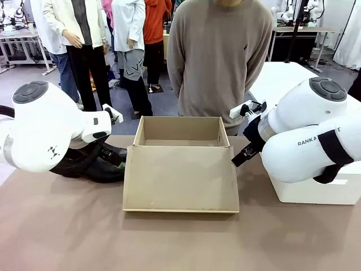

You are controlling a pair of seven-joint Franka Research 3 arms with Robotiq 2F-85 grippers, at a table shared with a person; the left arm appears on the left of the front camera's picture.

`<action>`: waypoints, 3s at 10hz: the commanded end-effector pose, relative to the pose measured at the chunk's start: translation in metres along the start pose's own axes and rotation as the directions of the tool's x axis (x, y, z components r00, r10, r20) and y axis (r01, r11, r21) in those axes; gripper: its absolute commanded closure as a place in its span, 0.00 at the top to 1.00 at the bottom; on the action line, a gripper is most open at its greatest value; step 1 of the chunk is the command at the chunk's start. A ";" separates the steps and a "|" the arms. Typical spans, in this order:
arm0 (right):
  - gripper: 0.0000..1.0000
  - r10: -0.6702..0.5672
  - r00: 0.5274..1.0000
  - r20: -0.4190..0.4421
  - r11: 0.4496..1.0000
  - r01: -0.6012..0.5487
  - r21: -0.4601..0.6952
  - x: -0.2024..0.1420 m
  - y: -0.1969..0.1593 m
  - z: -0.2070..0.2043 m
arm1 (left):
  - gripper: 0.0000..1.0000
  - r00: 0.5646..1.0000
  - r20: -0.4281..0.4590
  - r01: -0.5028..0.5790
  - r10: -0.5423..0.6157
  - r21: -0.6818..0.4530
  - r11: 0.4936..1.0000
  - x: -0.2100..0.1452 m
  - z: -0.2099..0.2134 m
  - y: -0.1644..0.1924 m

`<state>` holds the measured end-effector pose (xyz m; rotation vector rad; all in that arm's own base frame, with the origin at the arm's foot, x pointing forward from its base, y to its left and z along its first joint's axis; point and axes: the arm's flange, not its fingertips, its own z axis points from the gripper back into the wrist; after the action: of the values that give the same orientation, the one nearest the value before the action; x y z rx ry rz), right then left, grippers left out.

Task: Pack the shoes into the box.
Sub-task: Place one shoe of the Shoes into the Shoes Box.

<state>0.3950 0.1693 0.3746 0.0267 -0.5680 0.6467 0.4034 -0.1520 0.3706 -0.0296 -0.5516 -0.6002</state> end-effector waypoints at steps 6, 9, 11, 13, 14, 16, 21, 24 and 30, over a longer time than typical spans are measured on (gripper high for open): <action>1.00 0.000 1.000 0.000 1.000 0.000 0.000 0.000 0.000 0.000 | 1.00 1.000 0.000 0.000 0.000 0.000 1.000 0.000 0.000 0.000; 1.00 0.000 1.000 0.000 1.000 0.000 0.000 0.000 0.000 0.000 | 1.00 1.000 0.000 0.000 0.000 0.000 1.000 0.000 0.000 0.000; 1.00 0.000 1.000 0.000 1.000 0.000 0.000 0.000 0.000 0.000 | 1.00 1.000 0.000 0.000 0.000 0.000 1.000 0.000 0.000 0.000; 1.00 -0.009 1.000 -0.010 1.000 0.009 0.027 0.003 -0.002 0.005 | 1.00 1.000 0.000 0.000 0.000 0.000 1.000 0.000 0.000 0.000; 1.00 -0.016 1.000 -0.016 0.999 0.017 0.039 0.006 -0.004 0.016 | 1.00 1.000 0.004 0.007 -0.007 0.001 1.000 0.007 0.015 0.002; 1.00 -0.025 1.000 -0.008 0.998 0.026 0.059 0.017 -0.010 0.042 | 1.00 1.000 0.002 0.026 -0.026 0.008 1.000 0.021 0.040 0.002; 1.00 0.031 0.999 0.027 0.995 -0.033 0.090 0.036 -0.015 0.101 | 1.00 0.994 0.024 0.105 -0.105 0.010 0.994 0.048 0.106 0.001; 1.00 0.102 0.989 0.110 0.978 -0.120 0.171 0.027 -0.018 0.127 | 1.00 0.969 0.133 0.219 -0.207 -0.087 0.972 0.049 0.121 0.011; 1.00 0.204 0.913 0.353 0.897 -0.319 0.307 -0.002 -0.035 0.179 | 1.00 0.844 0.396 0.473 -0.361 -0.236 0.849 0.054 0.164 0.029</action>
<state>0.3414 0.1181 0.5510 0.3329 -0.7393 0.9639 0.3687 -0.1408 0.5427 -0.2592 -0.8075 -1.0959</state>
